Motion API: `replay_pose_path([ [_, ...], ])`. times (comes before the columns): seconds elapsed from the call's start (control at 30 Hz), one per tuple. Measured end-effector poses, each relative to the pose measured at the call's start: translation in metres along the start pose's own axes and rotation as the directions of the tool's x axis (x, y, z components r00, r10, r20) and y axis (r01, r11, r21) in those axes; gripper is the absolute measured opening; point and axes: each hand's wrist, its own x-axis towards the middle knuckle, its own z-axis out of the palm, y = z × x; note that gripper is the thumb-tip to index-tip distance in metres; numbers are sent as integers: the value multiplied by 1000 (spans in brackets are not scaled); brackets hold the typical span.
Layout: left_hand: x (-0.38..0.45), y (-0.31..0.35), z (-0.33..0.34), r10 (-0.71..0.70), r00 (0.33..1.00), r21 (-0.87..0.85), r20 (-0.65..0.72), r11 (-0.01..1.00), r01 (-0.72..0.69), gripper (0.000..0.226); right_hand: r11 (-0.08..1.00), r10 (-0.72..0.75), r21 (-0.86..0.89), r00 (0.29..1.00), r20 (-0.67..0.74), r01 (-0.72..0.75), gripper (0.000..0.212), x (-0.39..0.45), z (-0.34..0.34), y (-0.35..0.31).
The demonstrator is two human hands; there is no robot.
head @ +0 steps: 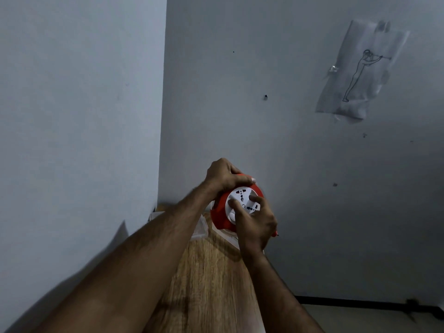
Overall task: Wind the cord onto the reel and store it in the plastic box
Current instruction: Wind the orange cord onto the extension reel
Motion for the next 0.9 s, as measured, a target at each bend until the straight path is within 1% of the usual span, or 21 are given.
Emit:
replay_pose_path([
  [0.2, -2, -1, 4, 17, 999, 15, -43, 1000, -16, 36, 991, 134, 26, 988, -79, -132, 59, -3, 4, -3],
  [0.33, -3, -1, 6, 22, 998, 21, -60, 1000, -21, 38, 981, 194, 46, 975, -108, -190, 58, -3, 7, -3],
  [0.37, -3, -1, 6, 21, 998, 18, -60, 1000, -20, 38, 982, 186, 48, 976, -113, -182, 58, -4, 7, -3],
  [0.43, -3, -2, 6, 8, 998, 0, -60, 1000, -8, 39, 992, 122, 33, 988, -96, -120, 59, -5, 6, 0],
  [0.53, -4, -5, 3, -17, 997, -31, -73, 999, 15, 38, 999, 31, -22, 999, -12, -31, 60, -5, 2, 4],
  [0.57, -4, -8, 2, -31, 996, -50, -81, 998, 27, 37, 999, 27, -28, 999, -20, -27, 56, -4, 0, 5],
  [0.63, -5, -12, 3, -75, 992, -108, -98, 992, 65, 37, 996, 92, 17, 987, -130, -91, 36, -3, -4, 10],
  [0.67, -6, -13, 4, -99, 990, -140, -103, 987, 84, 38, 987, 156, 64, 967, -200, -145, 26, -2, -6, 13],
  [0.7, -7, -13, 5, -116, 988, -163, -105, 982, 98, 38, 971, 232, 119, 937, -261, -208, 21, 0, -8, 17],
  [0.77, -8, -13, 7, -121, 987, -181, -102, 978, 101, 37, 891, 442, 263, 838, -320, -369, 15, 6, -12, 26],
  [0.8, -9, -13, 7, -120, 988, -183, -102, 978, 100, 37, 823, 553, 344, 776, -304, -452, 15, 10, -15, 29],
  [0.83, -9, -14, 7, -122, 987, -186, -104, 977, 101, 37, 746, 647, 409, 718, -257, -525, 18, 14, -17, 33],
  [0.87, -10, -14, 7, -128, 986, -191, -109, 976, 106, 37, 668, 716, 460, 675, -180, -585, 24, 17, -19, 37],
  [0.9, -10, -14, 8, -138, 984, -200, -116, 973, 113, 37, 598, 754, 498, 652, -84, -628, 29, 19, -19, 41],
])
